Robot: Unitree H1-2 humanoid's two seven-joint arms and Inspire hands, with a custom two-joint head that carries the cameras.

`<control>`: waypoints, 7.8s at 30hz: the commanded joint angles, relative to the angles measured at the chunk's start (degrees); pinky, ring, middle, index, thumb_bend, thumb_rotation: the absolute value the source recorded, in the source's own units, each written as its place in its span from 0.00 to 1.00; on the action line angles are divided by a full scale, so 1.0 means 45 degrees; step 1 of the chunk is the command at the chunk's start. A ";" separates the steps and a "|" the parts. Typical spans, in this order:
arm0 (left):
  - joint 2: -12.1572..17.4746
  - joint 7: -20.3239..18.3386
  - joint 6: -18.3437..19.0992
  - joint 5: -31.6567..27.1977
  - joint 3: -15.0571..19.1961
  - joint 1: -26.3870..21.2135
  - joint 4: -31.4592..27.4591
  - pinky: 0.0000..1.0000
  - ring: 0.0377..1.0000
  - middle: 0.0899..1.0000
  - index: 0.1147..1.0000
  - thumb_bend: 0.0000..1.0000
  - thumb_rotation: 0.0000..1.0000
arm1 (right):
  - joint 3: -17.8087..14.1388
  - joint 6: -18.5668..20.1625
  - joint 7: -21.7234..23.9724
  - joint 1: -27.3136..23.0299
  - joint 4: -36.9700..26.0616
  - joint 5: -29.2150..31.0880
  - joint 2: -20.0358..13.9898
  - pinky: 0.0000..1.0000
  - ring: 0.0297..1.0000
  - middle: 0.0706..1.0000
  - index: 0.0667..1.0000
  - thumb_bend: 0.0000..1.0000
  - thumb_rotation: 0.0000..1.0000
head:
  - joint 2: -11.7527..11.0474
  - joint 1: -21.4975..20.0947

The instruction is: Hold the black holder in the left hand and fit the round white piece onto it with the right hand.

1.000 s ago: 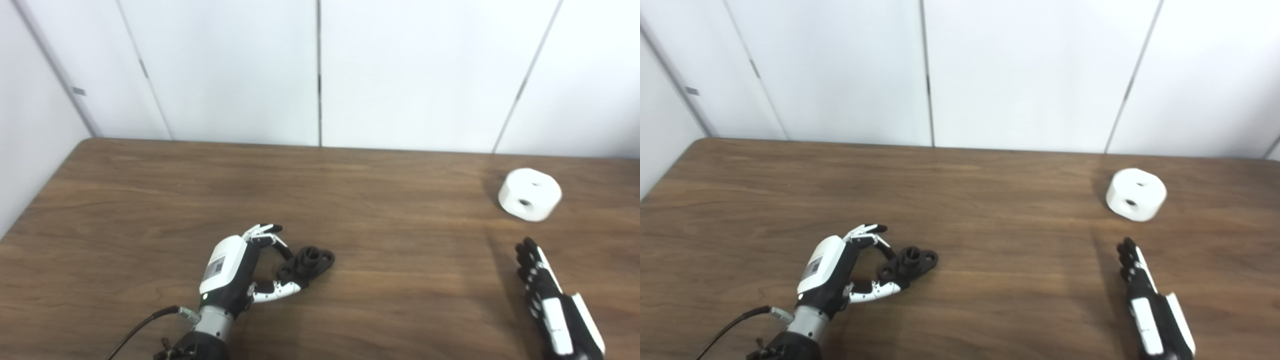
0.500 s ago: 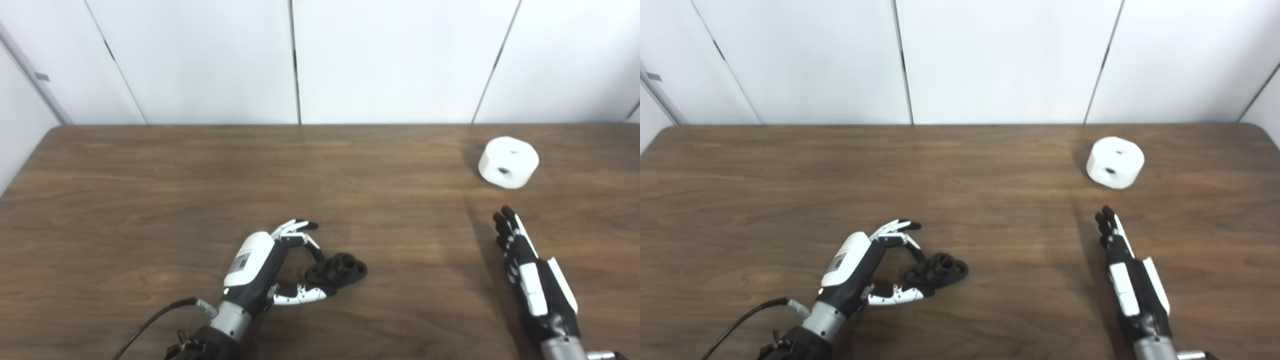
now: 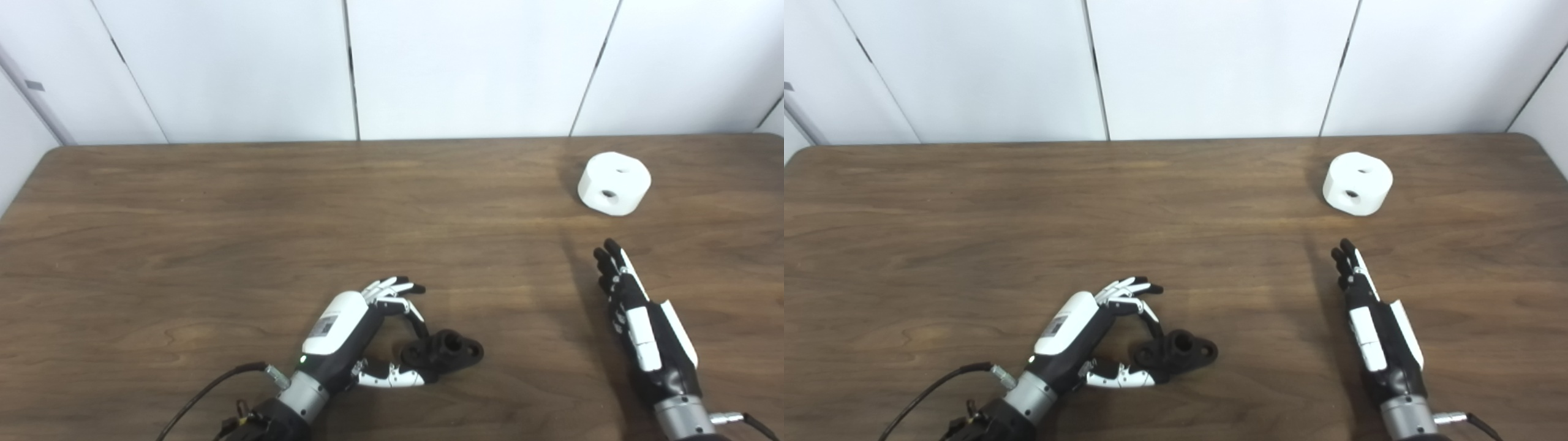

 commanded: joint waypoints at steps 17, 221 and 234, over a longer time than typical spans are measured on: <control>0.0429 -0.0239 0.0875 0.4490 -0.0150 0.0435 0.0529 0.89 0.87 0.79 0.42 0.52 0.05 | 0.0203 0.0475 0.0238 0.0396 -0.0367 0.0016 -0.0212 1.00 1.00 0.98 1.00 0.69 1.00 | 0.0081 0.0066; -0.0124 -0.0882 0.1507 0.5444 -0.0458 0.0242 0.1020 0.87 0.87 0.78 0.43 0.52 0.05 | 0.3209 0.4782 0.4723 -0.5970 -0.4391 -0.8932 -0.4104 0.94 0.93 0.79 0.45 0.52 0.14 | -0.1450 -0.0631; -0.0117 -0.0831 0.1512 0.5341 -0.0496 0.0238 0.1039 0.88 0.87 0.79 0.43 0.52 0.05 | 0.4029 0.4754 0.5779 -0.5271 -0.5264 -0.9555 -0.3261 0.94 0.93 0.80 0.45 0.52 0.14 | -0.1339 -0.0608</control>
